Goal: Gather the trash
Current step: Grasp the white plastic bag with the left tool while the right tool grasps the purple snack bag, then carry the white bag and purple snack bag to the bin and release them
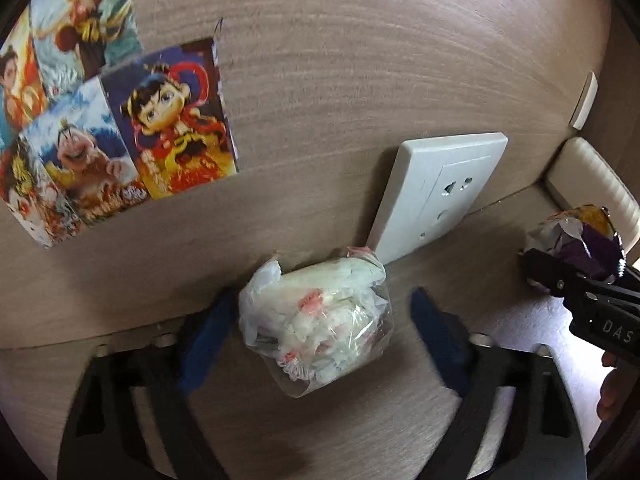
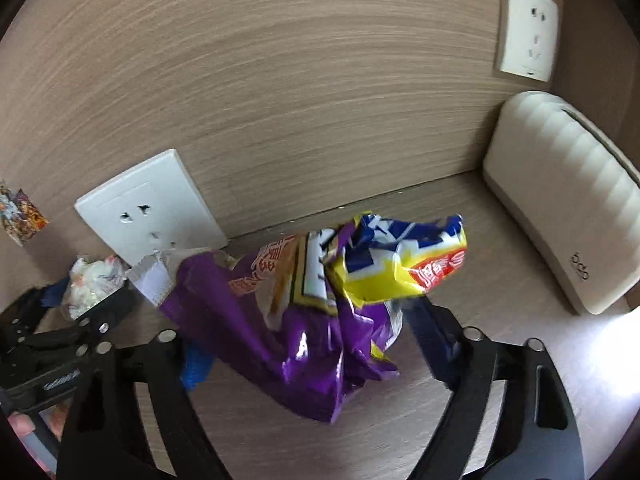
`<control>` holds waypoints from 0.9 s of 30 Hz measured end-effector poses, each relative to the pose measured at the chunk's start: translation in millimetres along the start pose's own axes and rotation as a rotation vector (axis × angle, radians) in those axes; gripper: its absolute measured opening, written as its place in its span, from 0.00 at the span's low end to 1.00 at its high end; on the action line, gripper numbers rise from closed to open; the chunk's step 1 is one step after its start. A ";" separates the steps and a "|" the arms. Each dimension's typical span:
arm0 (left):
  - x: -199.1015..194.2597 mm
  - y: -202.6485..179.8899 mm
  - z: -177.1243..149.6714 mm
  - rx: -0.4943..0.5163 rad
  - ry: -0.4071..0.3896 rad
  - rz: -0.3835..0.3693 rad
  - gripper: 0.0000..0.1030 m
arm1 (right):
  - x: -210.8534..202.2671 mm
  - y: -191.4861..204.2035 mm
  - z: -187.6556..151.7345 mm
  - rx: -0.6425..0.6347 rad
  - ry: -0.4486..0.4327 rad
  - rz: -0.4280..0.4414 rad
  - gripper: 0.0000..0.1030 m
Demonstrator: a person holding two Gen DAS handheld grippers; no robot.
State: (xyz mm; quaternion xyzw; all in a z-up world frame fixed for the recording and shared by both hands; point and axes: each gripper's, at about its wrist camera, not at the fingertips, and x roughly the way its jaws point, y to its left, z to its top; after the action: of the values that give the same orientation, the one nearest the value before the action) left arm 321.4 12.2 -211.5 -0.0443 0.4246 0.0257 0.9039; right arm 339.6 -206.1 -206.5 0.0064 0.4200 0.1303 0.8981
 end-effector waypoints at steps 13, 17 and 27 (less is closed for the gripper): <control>-47.1 -1.3 -23.8 0.021 -0.018 -0.050 0.64 | -71.2 -14.1 -22.4 0.081 -0.064 0.051 0.74; -80.8 -12.4 -37.2 0.048 -0.028 -0.084 0.64 | -108.8 -27.1 -45.9 0.120 -0.081 0.043 0.74; -141.6 -84.6 -78.0 0.221 -0.019 -0.202 0.64 | -201.2 -64.4 -128.1 0.183 -0.111 -0.076 0.74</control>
State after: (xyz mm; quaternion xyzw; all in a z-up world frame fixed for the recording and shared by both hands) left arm 178.4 -81.2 -147.1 0.0134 0.4095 -0.1117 0.9054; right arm 134.1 -329.1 -145.8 0.0797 0.3799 0.0568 0.9198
